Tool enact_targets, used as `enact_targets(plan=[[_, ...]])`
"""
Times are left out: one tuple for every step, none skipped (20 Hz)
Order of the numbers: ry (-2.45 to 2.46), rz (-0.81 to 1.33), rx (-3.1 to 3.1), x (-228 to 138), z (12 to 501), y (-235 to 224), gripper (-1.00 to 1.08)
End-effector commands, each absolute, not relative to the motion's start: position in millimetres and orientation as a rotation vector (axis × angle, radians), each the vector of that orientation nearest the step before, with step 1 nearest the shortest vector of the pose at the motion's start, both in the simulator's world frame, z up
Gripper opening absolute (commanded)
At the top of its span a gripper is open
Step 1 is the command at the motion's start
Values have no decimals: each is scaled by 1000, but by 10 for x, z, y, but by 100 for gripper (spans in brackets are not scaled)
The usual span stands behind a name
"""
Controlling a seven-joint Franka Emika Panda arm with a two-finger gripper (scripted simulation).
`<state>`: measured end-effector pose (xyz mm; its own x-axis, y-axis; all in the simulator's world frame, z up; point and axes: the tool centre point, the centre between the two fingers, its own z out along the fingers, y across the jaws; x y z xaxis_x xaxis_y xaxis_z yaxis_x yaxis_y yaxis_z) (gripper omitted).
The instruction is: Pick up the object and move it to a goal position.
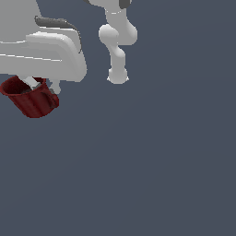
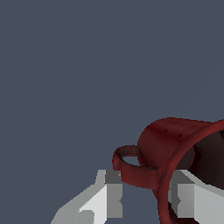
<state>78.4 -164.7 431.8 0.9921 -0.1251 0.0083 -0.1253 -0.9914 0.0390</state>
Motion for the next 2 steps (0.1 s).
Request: enact_targets(plan=[[-194,14,3095,788,4349,-1650,-100],[-195,14,3095,788,4349,-1653,-100]])
